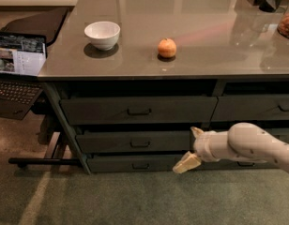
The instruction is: Open middle drawer
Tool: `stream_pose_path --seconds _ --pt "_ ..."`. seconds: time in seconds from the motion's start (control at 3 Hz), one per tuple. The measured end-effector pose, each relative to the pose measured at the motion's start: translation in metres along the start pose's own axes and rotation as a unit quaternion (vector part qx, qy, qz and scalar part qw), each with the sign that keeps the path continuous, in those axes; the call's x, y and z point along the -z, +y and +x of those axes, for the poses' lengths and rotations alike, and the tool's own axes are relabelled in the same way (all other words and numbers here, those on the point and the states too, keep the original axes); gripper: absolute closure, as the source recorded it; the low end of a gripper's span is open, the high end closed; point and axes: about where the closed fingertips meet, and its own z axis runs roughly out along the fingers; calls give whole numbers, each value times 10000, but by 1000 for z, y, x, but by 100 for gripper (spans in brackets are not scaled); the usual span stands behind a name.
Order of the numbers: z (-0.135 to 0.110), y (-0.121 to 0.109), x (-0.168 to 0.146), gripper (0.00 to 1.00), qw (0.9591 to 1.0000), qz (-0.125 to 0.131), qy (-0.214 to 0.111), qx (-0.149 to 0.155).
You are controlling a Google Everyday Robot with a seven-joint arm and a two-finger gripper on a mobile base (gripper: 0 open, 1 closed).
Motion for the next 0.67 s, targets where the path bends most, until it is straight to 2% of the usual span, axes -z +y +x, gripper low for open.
stream_pose_path --seconds 0.67 --pt "-4 11 -62 0 9994 -209 -216 -142"
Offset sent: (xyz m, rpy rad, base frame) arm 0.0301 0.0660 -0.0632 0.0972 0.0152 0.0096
